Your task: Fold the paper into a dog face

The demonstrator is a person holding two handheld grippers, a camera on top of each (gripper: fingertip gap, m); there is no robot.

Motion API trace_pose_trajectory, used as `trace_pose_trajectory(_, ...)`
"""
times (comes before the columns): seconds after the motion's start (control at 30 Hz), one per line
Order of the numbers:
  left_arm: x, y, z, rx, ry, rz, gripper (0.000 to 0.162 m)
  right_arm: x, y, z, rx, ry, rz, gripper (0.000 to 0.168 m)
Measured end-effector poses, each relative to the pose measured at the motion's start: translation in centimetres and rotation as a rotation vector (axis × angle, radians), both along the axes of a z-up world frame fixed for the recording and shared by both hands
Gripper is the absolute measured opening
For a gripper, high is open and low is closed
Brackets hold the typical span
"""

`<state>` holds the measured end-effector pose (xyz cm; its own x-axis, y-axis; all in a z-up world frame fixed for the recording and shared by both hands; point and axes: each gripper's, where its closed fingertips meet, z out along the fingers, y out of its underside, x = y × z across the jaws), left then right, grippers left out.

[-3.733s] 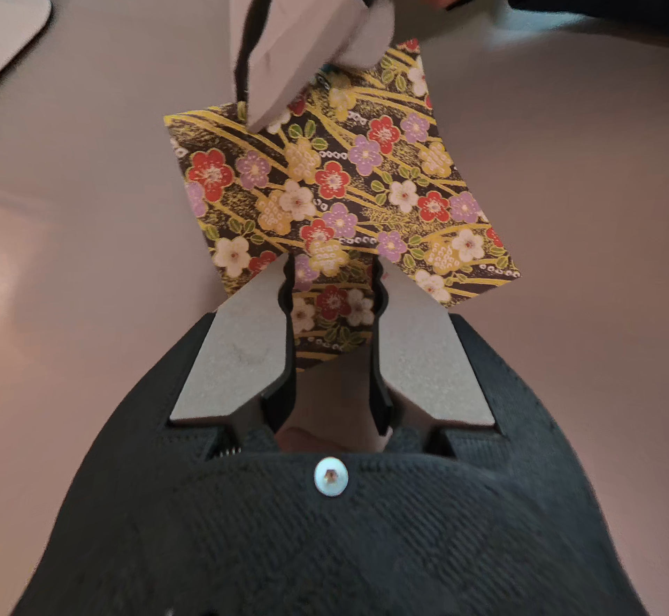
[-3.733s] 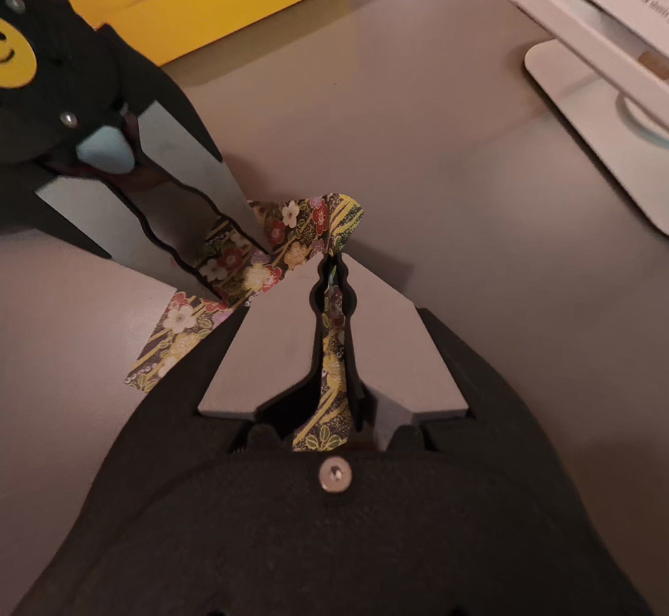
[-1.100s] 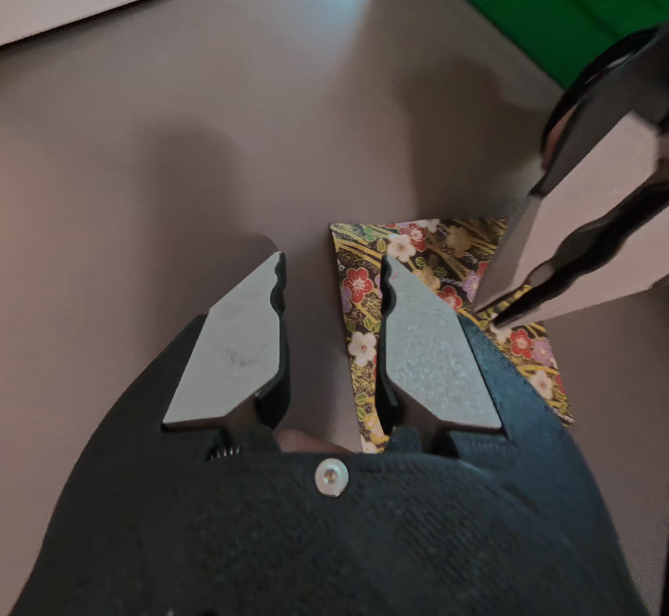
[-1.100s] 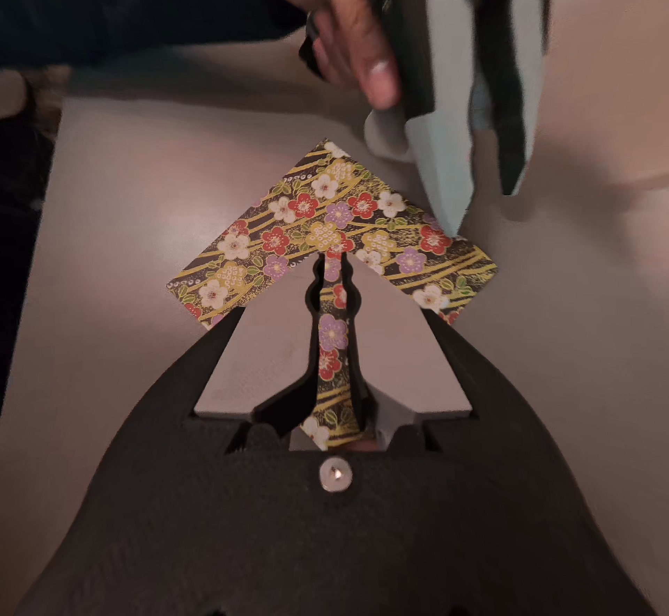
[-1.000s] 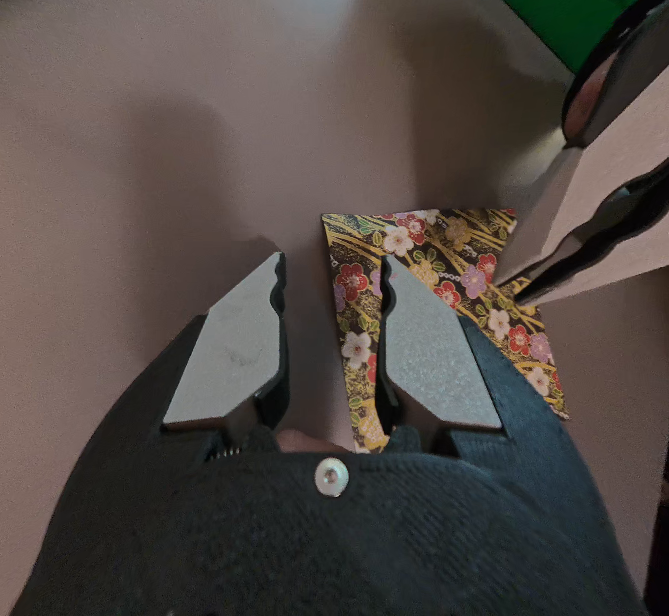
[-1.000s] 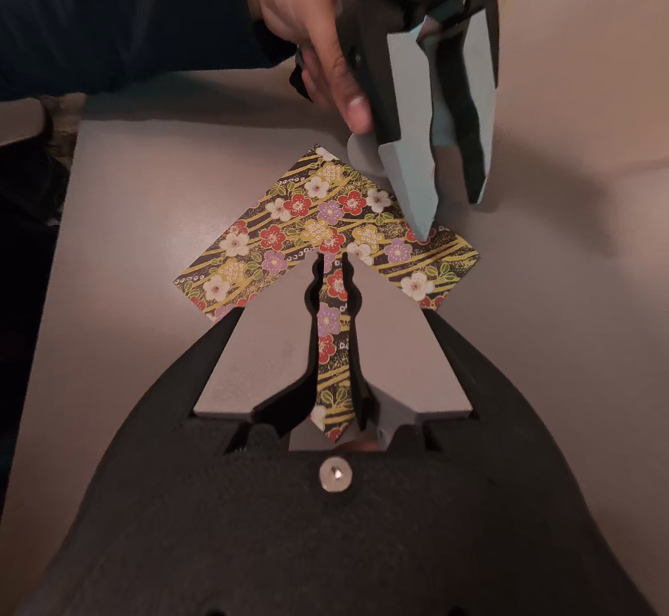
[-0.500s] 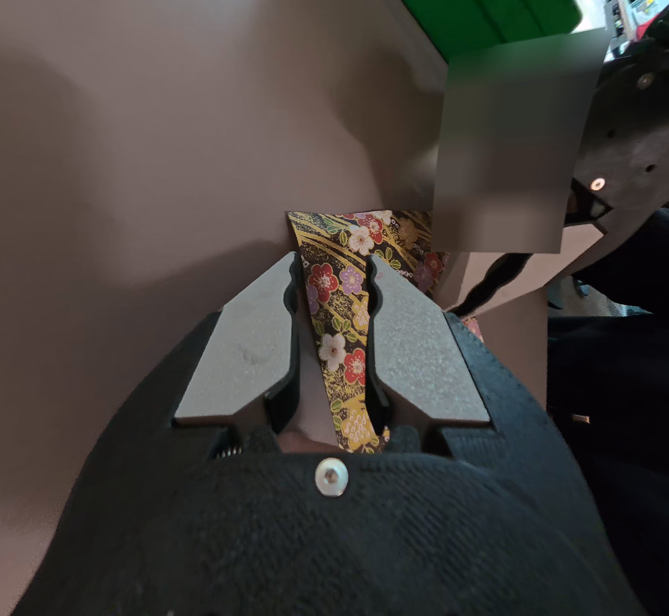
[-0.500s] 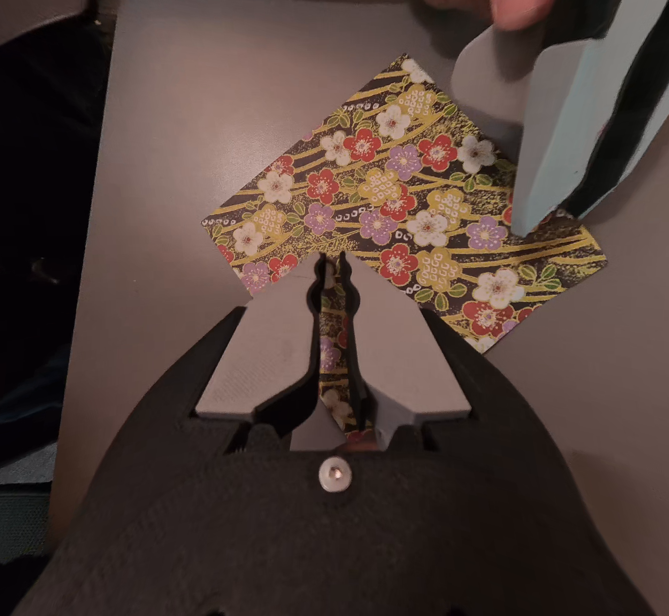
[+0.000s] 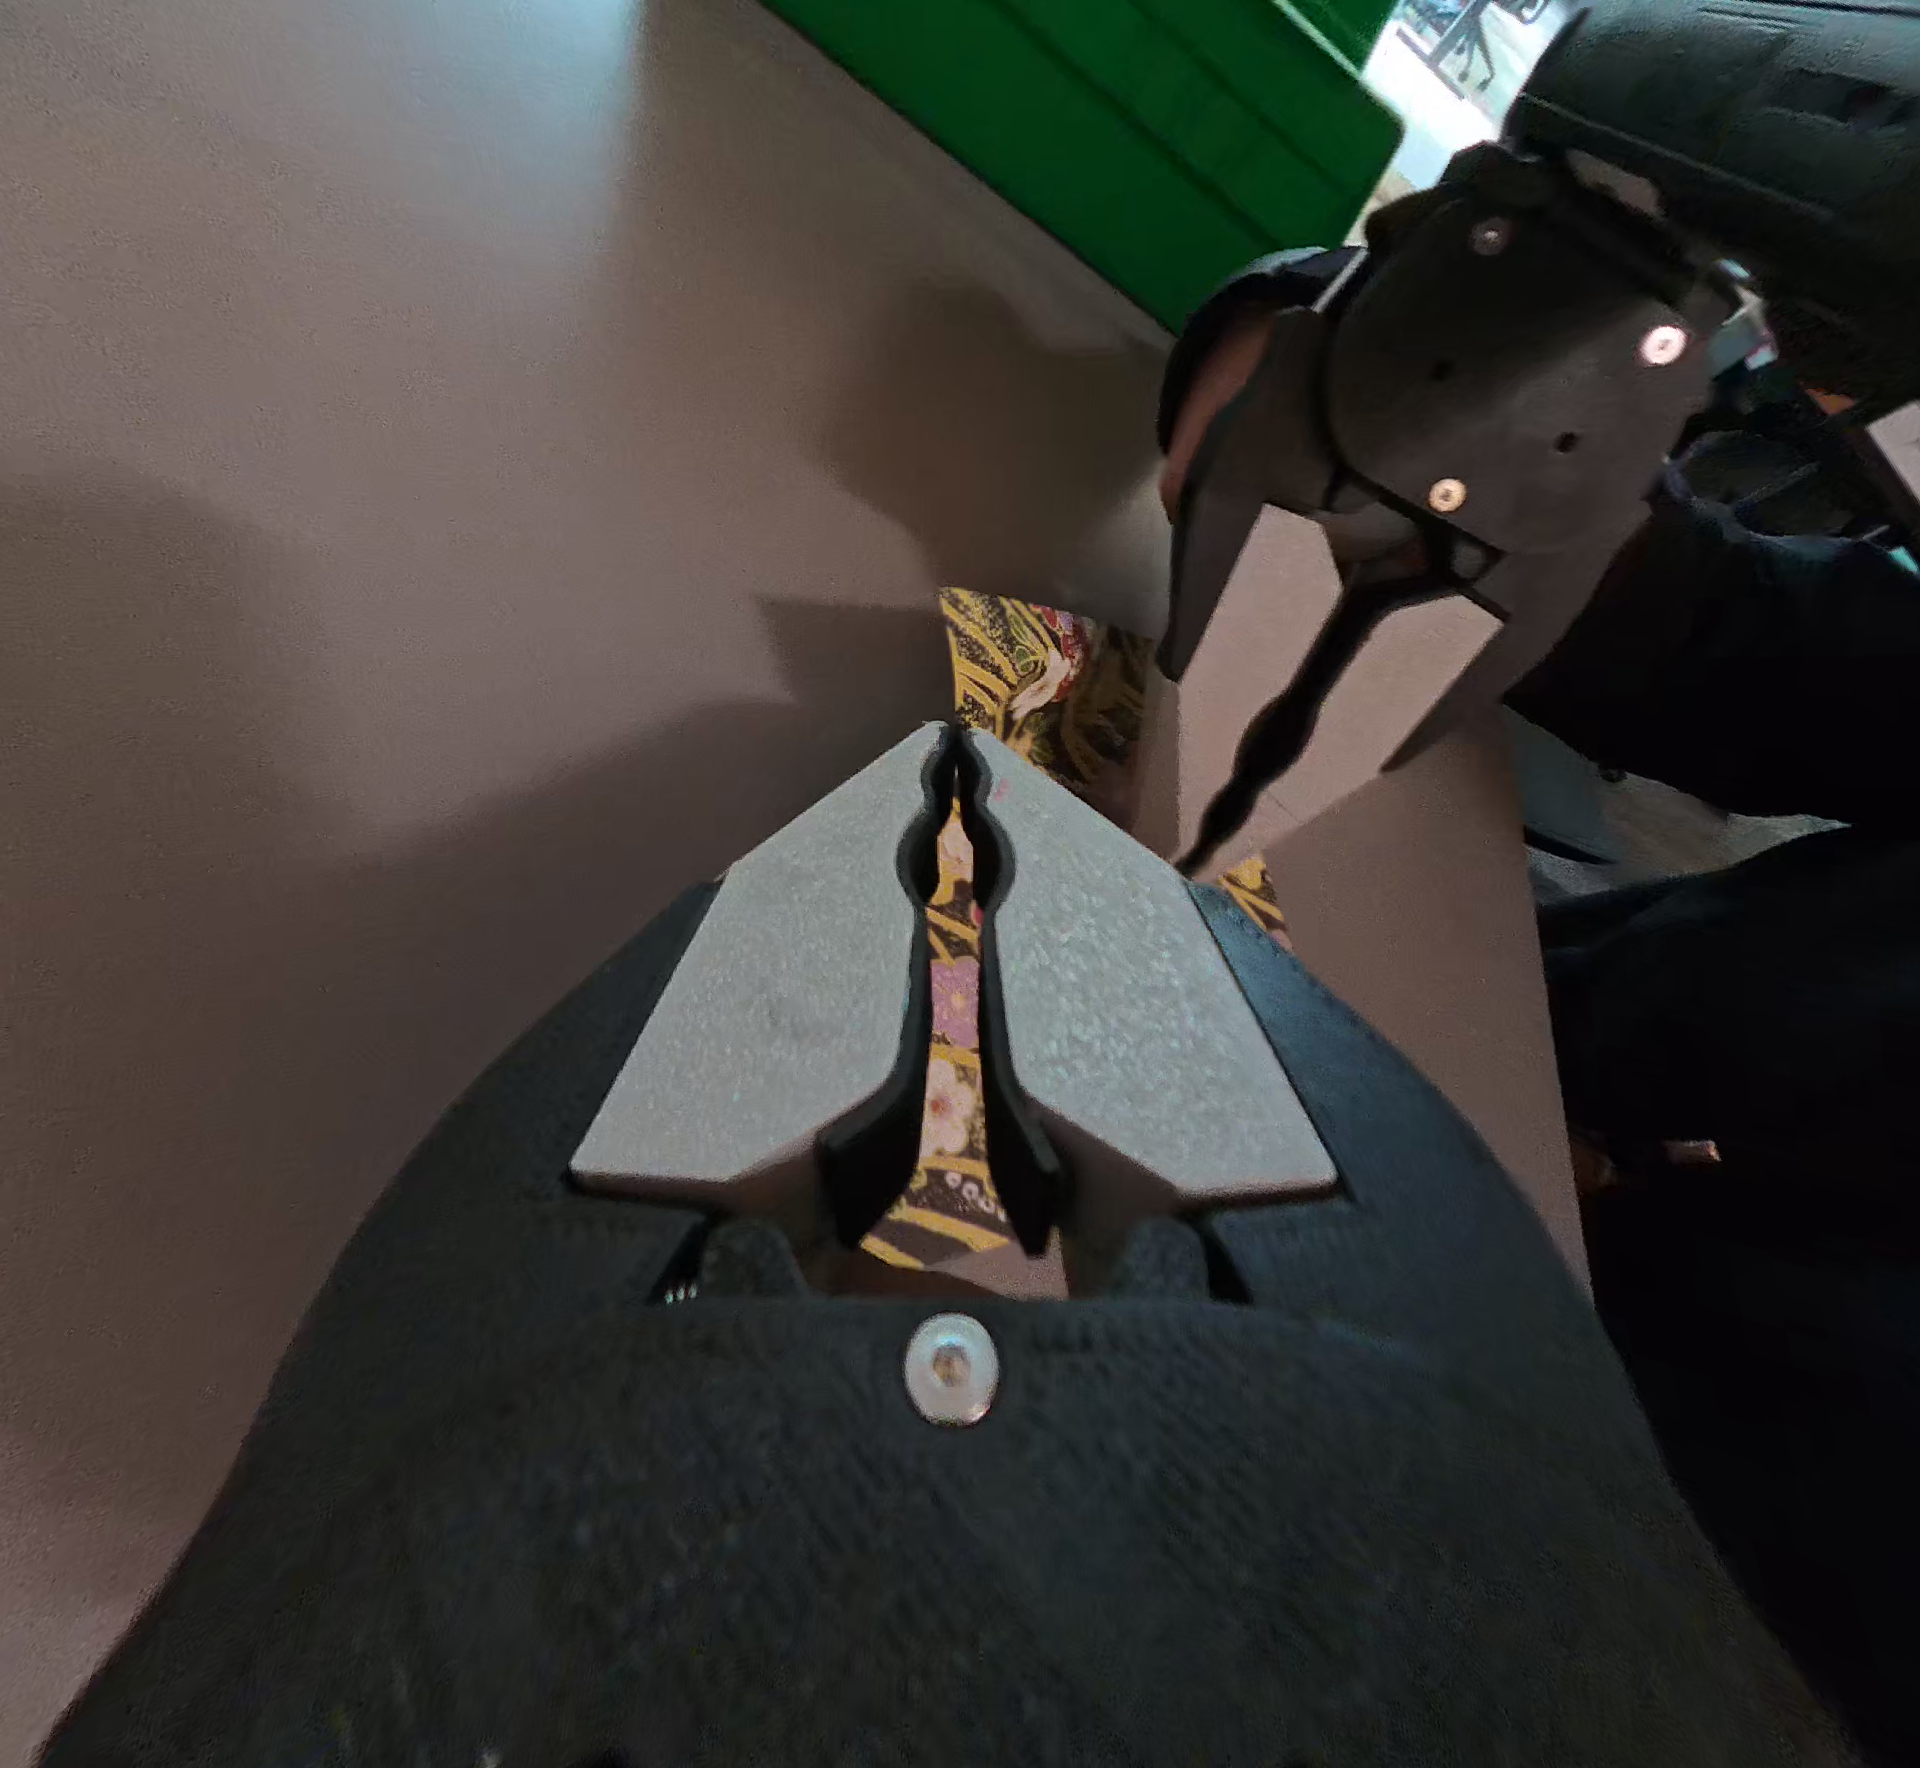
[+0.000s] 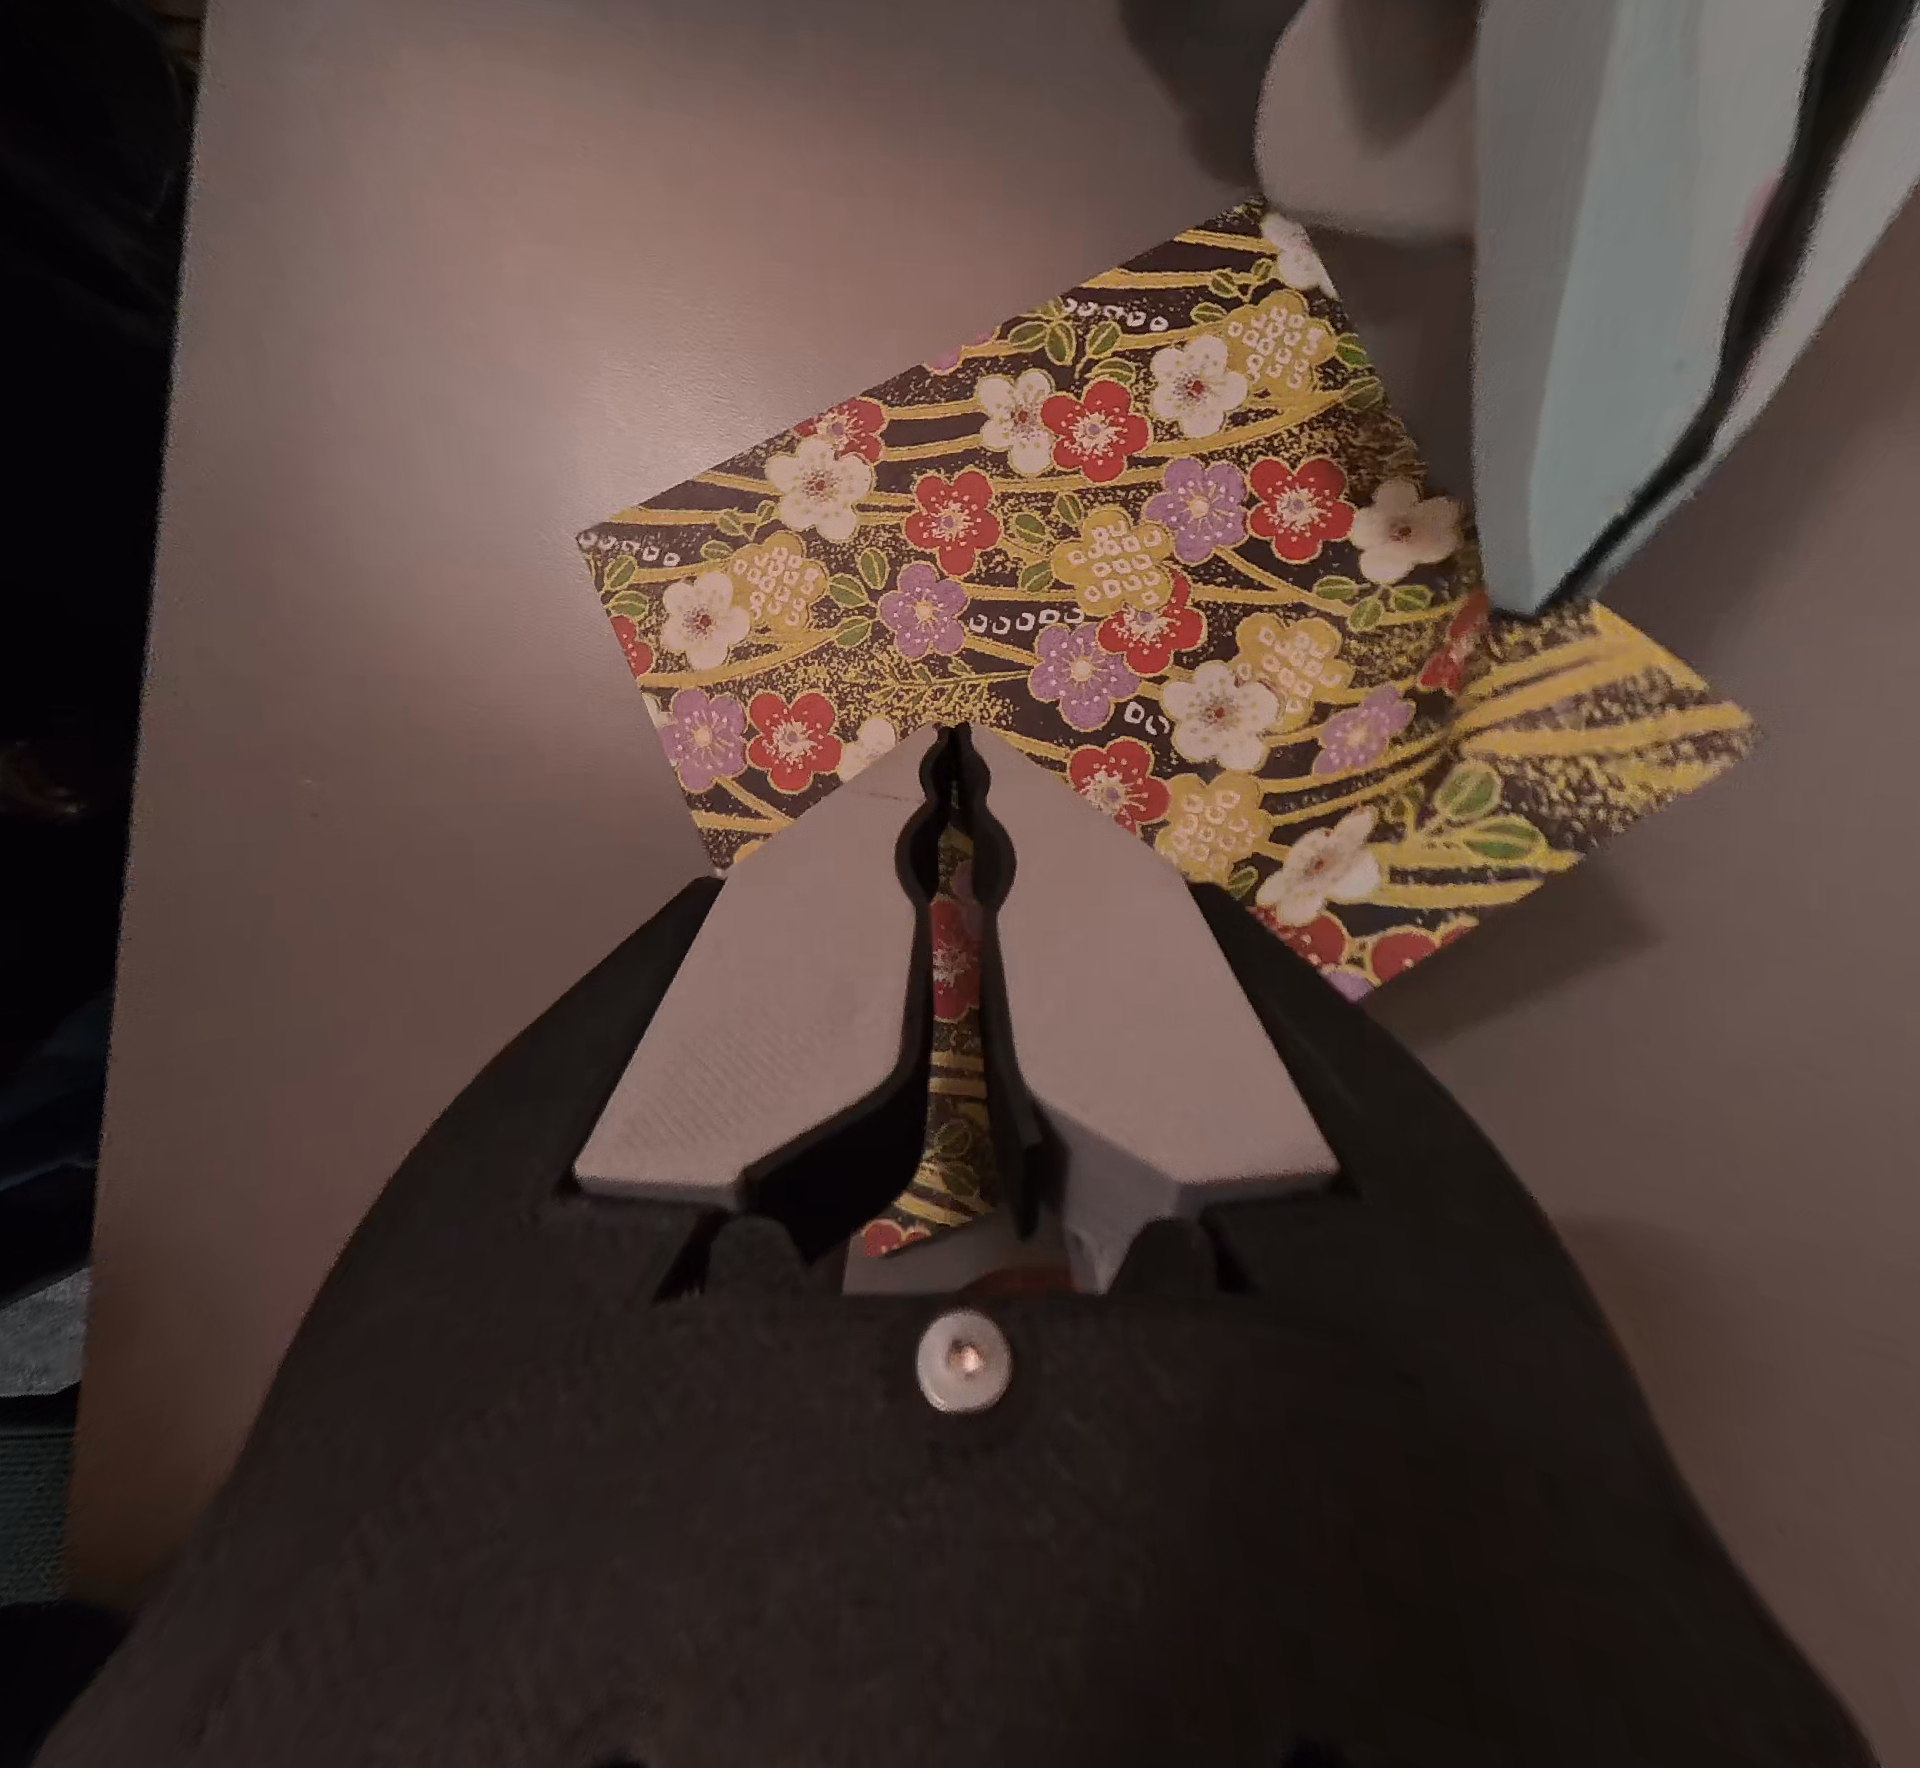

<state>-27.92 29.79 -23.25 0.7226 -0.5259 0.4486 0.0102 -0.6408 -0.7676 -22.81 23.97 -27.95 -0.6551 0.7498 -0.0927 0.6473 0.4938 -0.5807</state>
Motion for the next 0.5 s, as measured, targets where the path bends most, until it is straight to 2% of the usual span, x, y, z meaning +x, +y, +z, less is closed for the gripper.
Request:
trace_pose_trajectory(0.03,0.0,-0.2,0.3,0.023,0.004,-0.007,0.000,-0.1,0.3,0.0,0.012,0.006,-0.009,0.000)
trace_pose_trajectory(0.13,-0.5,-0.7,0.7,0.096,0.052,-0.015,0.000,-0.5,1.2,0.0,0.053,0.028,-0.041,0.000)
trace_pose_trajectory(0.3,-2.1,-1.2,0.0,0.253,0.269,0.002,0.000,-1.3,2.9,0.3,0.110,0.079,-0.109,0.000)
trace_pose_trajectory(0.5,-2.2,-2.5,0.2,0.321,0.365,0.017,0.000,-2.5,4.2,4.7,-0.042,0.224,-0.222,0.004)
